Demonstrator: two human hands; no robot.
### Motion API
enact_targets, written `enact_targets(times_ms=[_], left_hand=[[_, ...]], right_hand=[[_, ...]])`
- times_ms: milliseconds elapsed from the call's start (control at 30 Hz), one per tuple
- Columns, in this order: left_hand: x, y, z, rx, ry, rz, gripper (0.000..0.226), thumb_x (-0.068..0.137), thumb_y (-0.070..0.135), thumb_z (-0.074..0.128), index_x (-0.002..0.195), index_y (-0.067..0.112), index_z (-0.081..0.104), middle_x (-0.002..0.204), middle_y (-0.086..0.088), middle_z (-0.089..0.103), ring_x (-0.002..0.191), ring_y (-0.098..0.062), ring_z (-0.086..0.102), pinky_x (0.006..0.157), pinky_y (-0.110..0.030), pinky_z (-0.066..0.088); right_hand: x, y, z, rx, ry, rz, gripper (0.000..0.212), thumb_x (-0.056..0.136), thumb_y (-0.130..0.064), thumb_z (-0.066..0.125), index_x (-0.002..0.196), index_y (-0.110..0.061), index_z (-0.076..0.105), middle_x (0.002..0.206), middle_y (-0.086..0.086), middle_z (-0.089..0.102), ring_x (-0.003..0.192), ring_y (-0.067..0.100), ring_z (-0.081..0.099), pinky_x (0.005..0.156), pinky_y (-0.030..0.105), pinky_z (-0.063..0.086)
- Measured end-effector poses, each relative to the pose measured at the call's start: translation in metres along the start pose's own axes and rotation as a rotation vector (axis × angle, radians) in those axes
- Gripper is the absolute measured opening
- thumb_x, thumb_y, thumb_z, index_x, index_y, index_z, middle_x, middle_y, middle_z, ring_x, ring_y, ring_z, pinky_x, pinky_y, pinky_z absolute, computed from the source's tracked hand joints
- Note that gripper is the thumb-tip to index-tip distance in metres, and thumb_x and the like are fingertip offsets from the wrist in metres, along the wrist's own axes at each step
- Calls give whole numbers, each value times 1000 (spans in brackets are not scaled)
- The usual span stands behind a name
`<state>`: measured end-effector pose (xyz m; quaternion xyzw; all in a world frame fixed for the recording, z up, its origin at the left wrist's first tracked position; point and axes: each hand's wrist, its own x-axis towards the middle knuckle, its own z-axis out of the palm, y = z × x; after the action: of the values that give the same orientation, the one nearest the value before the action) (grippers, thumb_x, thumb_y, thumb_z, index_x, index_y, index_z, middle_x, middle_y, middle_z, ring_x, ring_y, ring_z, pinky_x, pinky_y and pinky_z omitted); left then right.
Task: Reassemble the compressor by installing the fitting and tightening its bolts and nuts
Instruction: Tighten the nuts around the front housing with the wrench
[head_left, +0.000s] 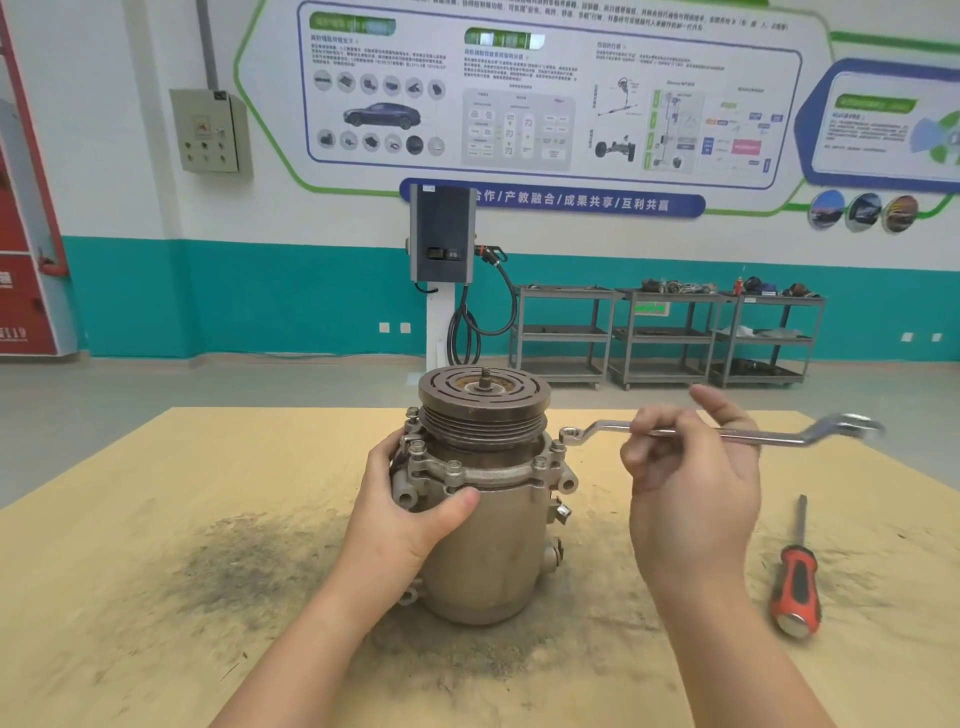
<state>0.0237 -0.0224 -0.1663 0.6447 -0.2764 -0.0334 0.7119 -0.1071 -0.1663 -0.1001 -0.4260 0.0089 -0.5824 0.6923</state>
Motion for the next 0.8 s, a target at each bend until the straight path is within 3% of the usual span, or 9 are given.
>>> enact_targets(times_ms=[100, 333, 433, 500, 600, 667, 733, 800], left_hand=[[5, -1, -4, -30, -42, 1, 90, 44, 56, 86, 124, 46, 46, 120, 15, 66, 110, -1, 62, 101, -35, 48], [8, -5, -7, -35, -75, -6, 99, 32, 73, 86, 120, 52, 46, 118, 19, 66, 110, 0, 62, 97, -33, 49], [10, -4, -8, -29, -85, 0, 98, 34, 67, 87, 122, 50, 46, 119, 18, 66, 109, 1, 62, 97, -33, 48], [8, -3, -7, -28, -81, 10, 92, 39, 58, 85, 122, 48, 46, 119, 15, 66, 106, 2, 63, 97, -33, 48], [5, 1, -6, -16, -66, 22, 87, 42, 55, 82, 121, 48, 45, 123, 12, 63, 107, 1, 62, 97, -32, 49], [5, 1, -4, 13, -46, 26, 86, 42, 57, 80, 119, 50, 43, 127, 11, 60, 112, -3, 60, 99, -32, 48], [6, -1, -3, 30, -27, 27, 88, 42, 59, 79, 121, 51, 42, 129, 8, 57, 116, -7, 57, 102, -36, 47], [6, -3, -1, 28, -8, 39, 90, 41, 61, 80, 122, 52, 42, 130, 9, 57, 115, -5, 57, 101, -35, 47]], right_hand=[[13, 9, -7, 145, 65, 221, 24, 99, 5, 29, 100, -15, 43, 60, 6, 59, 44, 14, 45, 47, 22, 37], [34, 19, -6, 120, -6, 322, 25, 94, 5, 28, 101, -12, 44, 52, 0, 49, 41, 12, 37, 42, 23, 32], [54, 23, -3, 124, -45, 558, 17, 95, -2, 30, 97, -11, 44, 50, -1, 38, 38, 11, 26, 41, 23, 23], [59, 25, -2, 128, -49, 591, 15, 94, -2, 31, 93, -11, 43, 50, -2, 36, 38, 11, 23, 41, 23, 20], [44, 30, -6, 108, -16, 414, 18, 94, 2, 30, 92, -12, 41, 52, -2, 42, 40, 12, 32, 42, 23, 28], [20, 33, -16, -29, -43, 121, 20, 98, -1, 32, 94, -18, 41, 59, -2, 55, 51, 13, 47, 52, 23, 40], [-6, 36, -23, -252, -151, -221, 18, 101, -17, 37, 97, -33, 45, 75, -2, 65, 70, 12, 58, 67, 21, 45], [-21, 37, -23, -453, -352, -437, 9, 100, -31, 46, 100, -39, 50, 89, -8, 65, 85, 10, 61, 76, 19, 46]])
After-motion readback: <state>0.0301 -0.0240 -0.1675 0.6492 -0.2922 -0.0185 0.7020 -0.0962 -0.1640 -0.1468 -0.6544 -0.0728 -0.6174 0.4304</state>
